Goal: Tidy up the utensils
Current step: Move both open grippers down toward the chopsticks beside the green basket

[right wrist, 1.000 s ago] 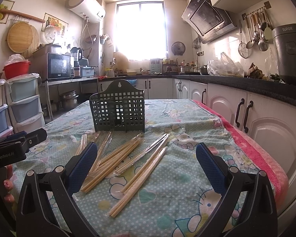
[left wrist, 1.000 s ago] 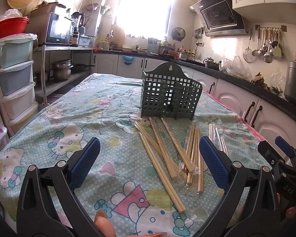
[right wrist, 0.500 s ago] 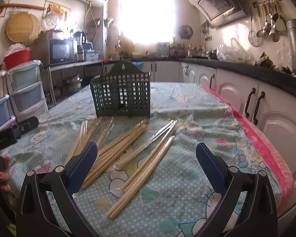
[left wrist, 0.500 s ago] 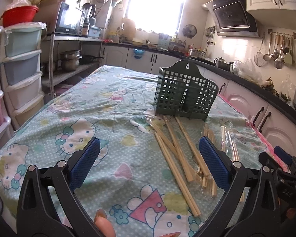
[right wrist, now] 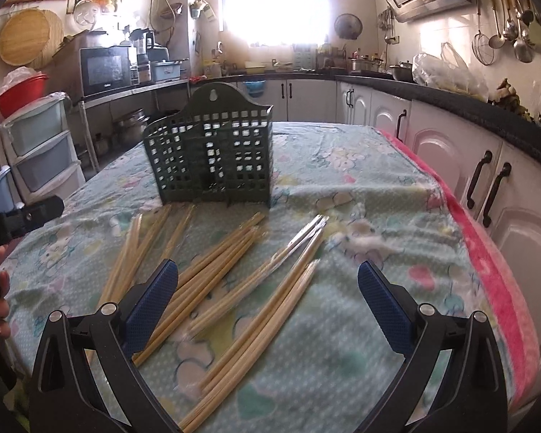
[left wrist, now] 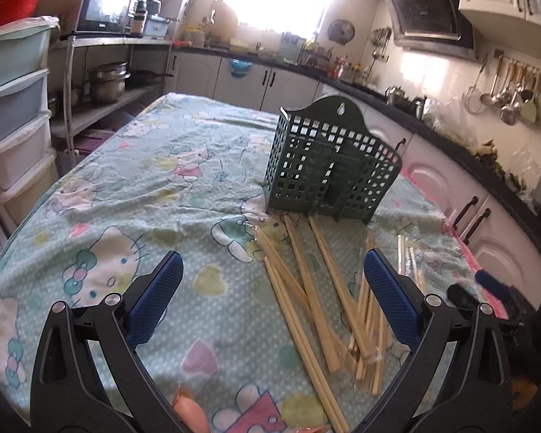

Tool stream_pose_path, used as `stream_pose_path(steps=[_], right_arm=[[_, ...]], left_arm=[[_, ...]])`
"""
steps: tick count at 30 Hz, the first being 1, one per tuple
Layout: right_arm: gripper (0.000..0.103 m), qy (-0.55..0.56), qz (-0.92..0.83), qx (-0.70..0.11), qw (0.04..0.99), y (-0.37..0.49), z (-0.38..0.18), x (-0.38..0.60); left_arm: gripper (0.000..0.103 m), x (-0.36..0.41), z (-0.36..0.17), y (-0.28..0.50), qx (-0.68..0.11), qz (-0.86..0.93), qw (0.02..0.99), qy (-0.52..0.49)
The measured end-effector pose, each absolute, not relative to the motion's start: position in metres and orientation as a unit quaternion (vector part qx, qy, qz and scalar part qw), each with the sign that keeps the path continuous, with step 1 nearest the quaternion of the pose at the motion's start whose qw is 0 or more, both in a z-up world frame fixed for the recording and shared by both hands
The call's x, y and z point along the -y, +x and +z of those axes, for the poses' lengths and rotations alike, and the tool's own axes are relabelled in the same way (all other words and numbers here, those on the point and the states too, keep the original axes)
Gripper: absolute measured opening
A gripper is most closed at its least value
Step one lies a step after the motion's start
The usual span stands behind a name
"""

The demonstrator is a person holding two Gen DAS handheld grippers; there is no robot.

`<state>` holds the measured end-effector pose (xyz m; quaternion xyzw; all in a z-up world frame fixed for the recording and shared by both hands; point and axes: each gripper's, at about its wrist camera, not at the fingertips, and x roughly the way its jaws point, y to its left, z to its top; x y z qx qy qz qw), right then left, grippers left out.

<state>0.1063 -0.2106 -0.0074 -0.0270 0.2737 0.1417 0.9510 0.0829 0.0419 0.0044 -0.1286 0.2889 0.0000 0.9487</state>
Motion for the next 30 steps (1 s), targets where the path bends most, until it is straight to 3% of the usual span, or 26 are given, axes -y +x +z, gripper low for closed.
stream_pose_path(steps=[28,30], right_arm=[[0.097,0.025,0.131,-0.376,0.917,0.222,-0.010,0.257],[0.090,0.030,0.140,-0.388,0.910,0.233,-0.013,0.256]], left_arm=[[0.092,-0.018,-0.022,0.206,-0.421,-0.053,0.899,-0.108],[0.086,-0.020,-0.024,0.212,-0.428,-0.056,0.896,-0.106]])
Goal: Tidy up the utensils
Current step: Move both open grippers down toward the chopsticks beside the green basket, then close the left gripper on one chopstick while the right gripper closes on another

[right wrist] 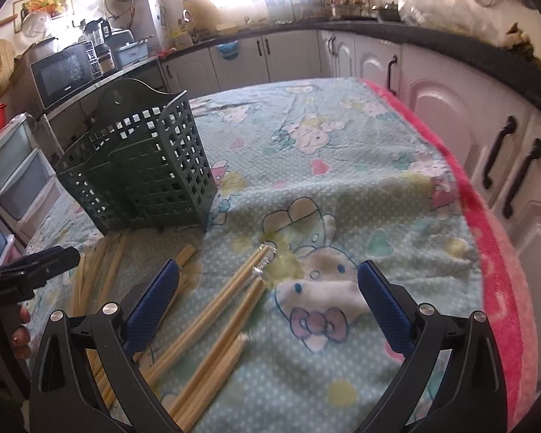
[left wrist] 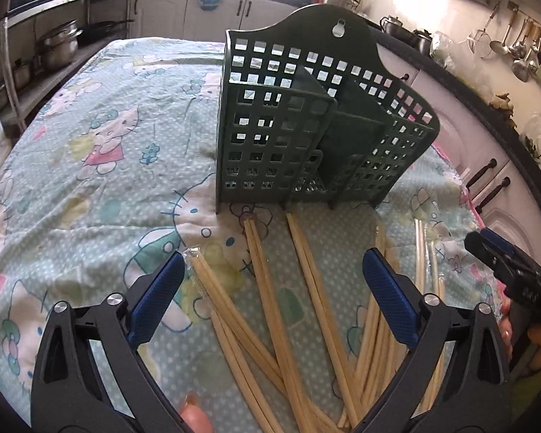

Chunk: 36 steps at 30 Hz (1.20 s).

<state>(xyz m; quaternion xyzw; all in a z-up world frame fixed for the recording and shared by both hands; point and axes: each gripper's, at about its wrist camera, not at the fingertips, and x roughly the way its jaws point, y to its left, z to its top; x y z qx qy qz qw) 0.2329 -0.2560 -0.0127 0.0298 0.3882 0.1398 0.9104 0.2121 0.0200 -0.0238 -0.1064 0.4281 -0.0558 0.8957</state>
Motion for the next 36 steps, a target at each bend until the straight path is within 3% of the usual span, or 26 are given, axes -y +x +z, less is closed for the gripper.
stream_pose_path(steps=[6,11,15,23,29,36], right_arm=[[0.067,0.045,0.159,-0.434,0.885,0.261,-0.027,0.247],[0.056,0.054,0.170,-0.460,0.870,0.273,-0.034,0.242],[0.048,0.066,0.173,-0.478,0.859,0.282,-0.038,0.244],[0.038,0.075,0.172,-0.510,0.840,0.292,-0.050,0.246],[0.029,0.057,0.162,-0.510,0.843,0.296,-0.052,0.240],[0.010,0.065,0.168,-0.504,0.845,0.302,-0.049,0.243]], left_arm=[[0.066,-0.025,-0.035,0.229,-0.466,-0.059,0.876,-0.108],[0.054,-0.029,-0.042,0.234,-0.479,-0.066,0.867,-0.118],[0.039,-0.034,-0.049,0.242,-0.494,-0.066,0.857,-0.131],[0.038,-0.025,-0.052,0.253,-0.496,-0.055,0.857,-0.128],[0.024,-0.016,-0.056,0.263,-0.492,-0.034,0.863,-0.108],[0.011,-0.015,-0.057,0.264,-0.488,-0.025,0.866,-0.106]])
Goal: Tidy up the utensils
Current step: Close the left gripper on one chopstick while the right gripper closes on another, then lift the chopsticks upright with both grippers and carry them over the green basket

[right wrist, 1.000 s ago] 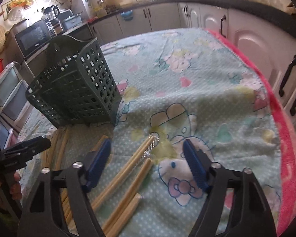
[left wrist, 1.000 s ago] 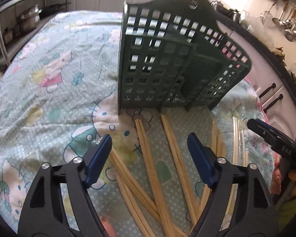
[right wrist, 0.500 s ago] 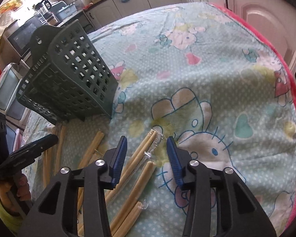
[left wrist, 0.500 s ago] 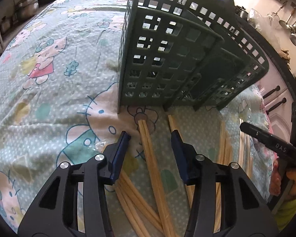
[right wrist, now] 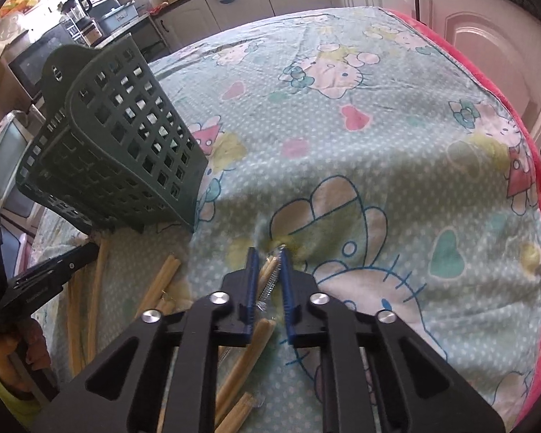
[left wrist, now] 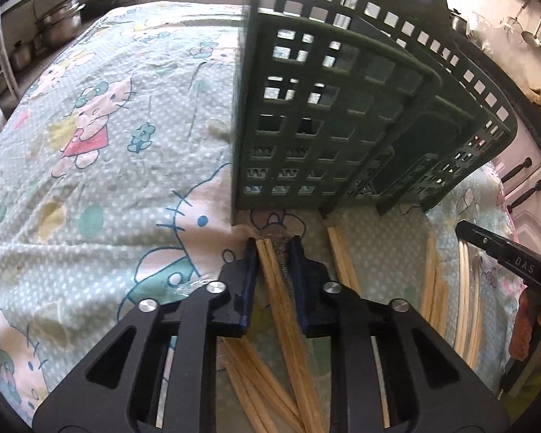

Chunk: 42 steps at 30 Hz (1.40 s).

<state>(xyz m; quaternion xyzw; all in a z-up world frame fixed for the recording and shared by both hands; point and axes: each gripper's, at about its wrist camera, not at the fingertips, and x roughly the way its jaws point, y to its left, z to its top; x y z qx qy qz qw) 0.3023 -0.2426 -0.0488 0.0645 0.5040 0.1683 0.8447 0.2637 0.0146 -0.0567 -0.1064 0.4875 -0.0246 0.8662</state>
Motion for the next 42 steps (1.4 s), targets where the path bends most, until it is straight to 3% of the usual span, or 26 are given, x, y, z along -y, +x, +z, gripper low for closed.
stream_pose_path(steps=[9,42], right_arm=[[0.008,0.117,0.211,-0.468,0.850,0.293,-0.017,0.256],[0.005,0.050,0.300,-0.245,0.921,0.213,0.150,0.206]], left_arm=[[0.006,-0.025,-0.036,0.249,-0.460,-0.057,0.877,-0.125],[0.003,-0.016,0.111,0.213,-0.313,-0.094,0.942,-0.076]])
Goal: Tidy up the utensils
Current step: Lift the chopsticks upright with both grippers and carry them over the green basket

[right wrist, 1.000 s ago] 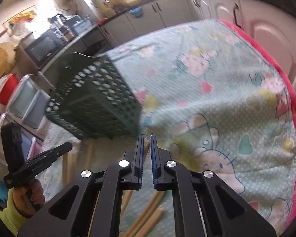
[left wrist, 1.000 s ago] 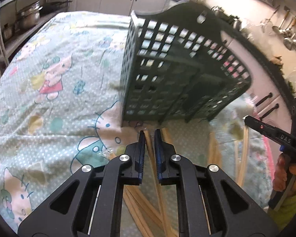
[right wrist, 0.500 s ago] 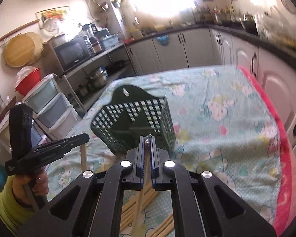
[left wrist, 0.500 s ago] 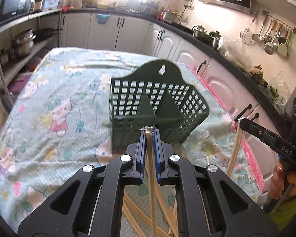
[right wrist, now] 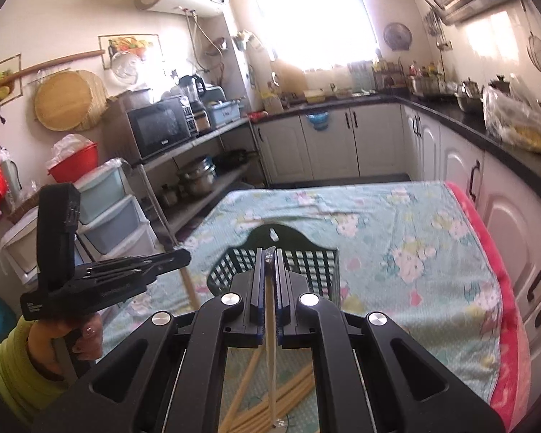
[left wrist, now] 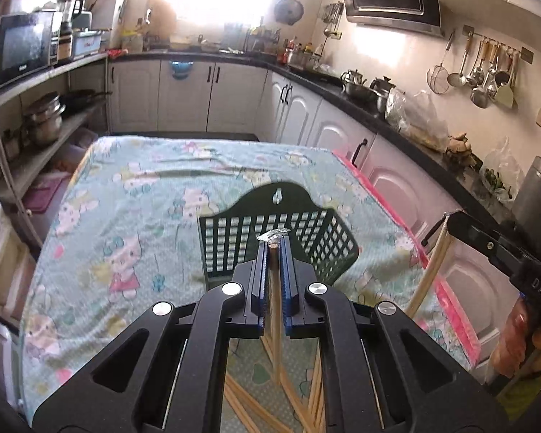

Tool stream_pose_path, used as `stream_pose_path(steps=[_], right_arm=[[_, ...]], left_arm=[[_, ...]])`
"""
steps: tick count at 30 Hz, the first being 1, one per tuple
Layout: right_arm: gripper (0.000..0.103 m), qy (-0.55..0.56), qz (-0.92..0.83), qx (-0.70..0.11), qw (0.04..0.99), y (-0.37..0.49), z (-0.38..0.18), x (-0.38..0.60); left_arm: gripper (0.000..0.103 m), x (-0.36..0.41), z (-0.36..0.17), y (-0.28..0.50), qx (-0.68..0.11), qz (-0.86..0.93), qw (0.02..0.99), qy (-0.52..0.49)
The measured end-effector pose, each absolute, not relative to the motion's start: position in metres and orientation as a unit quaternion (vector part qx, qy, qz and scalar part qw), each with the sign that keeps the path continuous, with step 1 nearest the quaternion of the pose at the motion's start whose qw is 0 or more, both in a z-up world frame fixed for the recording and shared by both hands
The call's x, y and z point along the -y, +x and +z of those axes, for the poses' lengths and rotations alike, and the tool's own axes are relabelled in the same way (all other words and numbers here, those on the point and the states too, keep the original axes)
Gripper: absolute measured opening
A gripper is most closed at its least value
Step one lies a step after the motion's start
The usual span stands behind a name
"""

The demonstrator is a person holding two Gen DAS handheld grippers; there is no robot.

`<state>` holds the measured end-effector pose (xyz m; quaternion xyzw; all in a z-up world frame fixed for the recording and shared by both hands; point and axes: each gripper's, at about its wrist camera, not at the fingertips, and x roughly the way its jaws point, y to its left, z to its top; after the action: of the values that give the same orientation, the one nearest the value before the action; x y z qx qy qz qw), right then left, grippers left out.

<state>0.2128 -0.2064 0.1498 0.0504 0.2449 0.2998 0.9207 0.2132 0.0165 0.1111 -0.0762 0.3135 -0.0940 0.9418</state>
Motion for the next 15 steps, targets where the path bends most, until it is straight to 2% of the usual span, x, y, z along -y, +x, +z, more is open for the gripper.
stream_pose_path(steps=[15], right_arm=[[0.005,0.057,0.322,-0.194,0.925,0.219,0.216,0.192]], left_arm=[[0.003,-0.012,0.183,0.223,-0.262,-0.097,0.958,-0.062]])
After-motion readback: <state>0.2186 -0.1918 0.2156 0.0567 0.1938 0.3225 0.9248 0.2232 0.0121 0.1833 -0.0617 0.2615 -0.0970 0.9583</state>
